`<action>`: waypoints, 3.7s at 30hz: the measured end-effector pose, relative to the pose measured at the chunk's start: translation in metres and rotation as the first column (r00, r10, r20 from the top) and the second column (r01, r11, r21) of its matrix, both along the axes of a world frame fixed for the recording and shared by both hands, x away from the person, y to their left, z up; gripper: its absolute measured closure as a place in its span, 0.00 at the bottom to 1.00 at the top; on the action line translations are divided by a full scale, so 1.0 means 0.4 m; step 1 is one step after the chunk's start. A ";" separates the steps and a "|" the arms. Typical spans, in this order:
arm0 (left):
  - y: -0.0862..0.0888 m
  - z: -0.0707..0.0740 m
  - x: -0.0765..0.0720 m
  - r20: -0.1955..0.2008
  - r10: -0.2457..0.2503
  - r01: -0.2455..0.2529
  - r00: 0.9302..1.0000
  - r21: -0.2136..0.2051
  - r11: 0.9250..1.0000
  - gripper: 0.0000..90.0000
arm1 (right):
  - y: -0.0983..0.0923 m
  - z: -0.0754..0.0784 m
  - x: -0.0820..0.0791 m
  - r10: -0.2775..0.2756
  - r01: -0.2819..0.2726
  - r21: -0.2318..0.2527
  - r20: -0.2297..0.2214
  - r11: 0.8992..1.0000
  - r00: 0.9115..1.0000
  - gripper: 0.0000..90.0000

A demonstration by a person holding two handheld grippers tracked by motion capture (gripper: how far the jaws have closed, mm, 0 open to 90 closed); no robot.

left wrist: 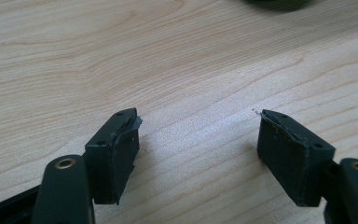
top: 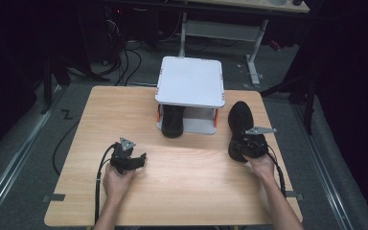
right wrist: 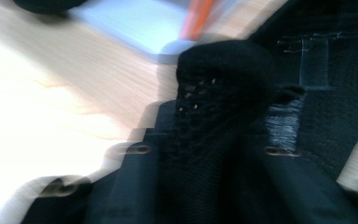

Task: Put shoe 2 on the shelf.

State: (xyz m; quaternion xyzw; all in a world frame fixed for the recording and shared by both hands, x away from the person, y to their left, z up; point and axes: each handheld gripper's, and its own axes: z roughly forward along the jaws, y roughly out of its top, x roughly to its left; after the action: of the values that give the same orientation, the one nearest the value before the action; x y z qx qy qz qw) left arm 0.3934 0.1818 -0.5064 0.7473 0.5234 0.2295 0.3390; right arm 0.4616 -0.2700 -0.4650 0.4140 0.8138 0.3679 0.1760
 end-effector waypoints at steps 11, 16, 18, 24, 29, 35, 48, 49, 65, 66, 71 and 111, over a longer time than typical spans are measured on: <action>0.000 0.000 0.000 0.000 0.000 0.000 1.000 0.001 1.000 0.33 | 0.023 0.006 0.015 0.003 -0.005 -0.067 -0.028 0.998 1.000 0.81; 0.000 0.000 0.000 0.001 0.000 0.000 1.000 -0.002 1.000 0.33 | 0.022 0.008 0.013 0.008 -0.009 -0.063 -0.014 0.998 1.000 0.87; 0.001 0.000 0.000 0.000 0.000 0.000 1.000 -0.003 1.000 0.33 | 0.025 0.007 0.009 0.008 -0.008 -0.071 0.004 0.997 1.000 0.89; 0.000 0.000 0.000 0.000 0.000 0.000 1.000 0.000 1.000 0.33 | 0.030 0.006 -0.007 0.002 0.004 -0.103 0.061 0.995 0.998 0.93; 0.000 0.000 0.000 0.000 -0.001 0.001 1.000 -0.002 1.000 0.33 | 0.030 0.006 -0.012 -0.001 0.009 -0.100 0.073 0.995 0.997 0.93; 0.000 0.000 0.000 0.001 0.000 0.000 1.000 -0.003 1.000 0.33 | 0.023 0.020 -0.023 0.002 0.007 -0.090 0.091 0.996 0.996 0.93; 0.000 0.000 0.000 0.000 -0.001 0.001 1.000 -0.002 1.000 0.33 | 0.021 0.042 -0.055 0.014 -0.003 -0.088 0.120 0.996 0.993 0.93; 0.000 0.000 0.000 0.000 -0.001 0.001 1.000 -0.002 1.000 0.33 | 0.019 0.044 -0.057 0.013 -0.003 -0.088 0.121 0.996 0.993 0.93; 0.000 0.000 0.000 0.000 -0.001 0.001 1.000 -0.002 1.000 0.33 | -0.010 0.057 -0.108 0.011 -0.001 -0.078 0.133 0.997 0.991 0.93; 0.000 0.000 0.000 0.000 -0.001 0.001 1.000 -0.002 1.000 0.33 | -0.011 0.058 -0.113 0.013 -0.003 -0.078 0.133 0.997 0.991 0.93; 0.000 0.000 0.000 0.000 -0.001 0.001 1.000 -0.002 1.000 0.33 | -0.008 0.063 -0.139 0.027 -0.017 -0.080 0.129 0.997 0.991 0.93; 0.000 0.000 0.000 0.000 0.000 0.000 1.000 0.000 1.000 0.33 | 0.090 0.091 -0.345 0.214 -0.206 -0.063 0.162 0.976 0.963 0.93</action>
State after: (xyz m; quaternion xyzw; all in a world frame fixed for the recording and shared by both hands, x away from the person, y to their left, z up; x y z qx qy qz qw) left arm 0.3935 0.1818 -0.5065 0.7474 0.5233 0.2294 0.3391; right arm 0.3234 -0.2341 -0.4287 0.2886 0.8437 0.3993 0.2134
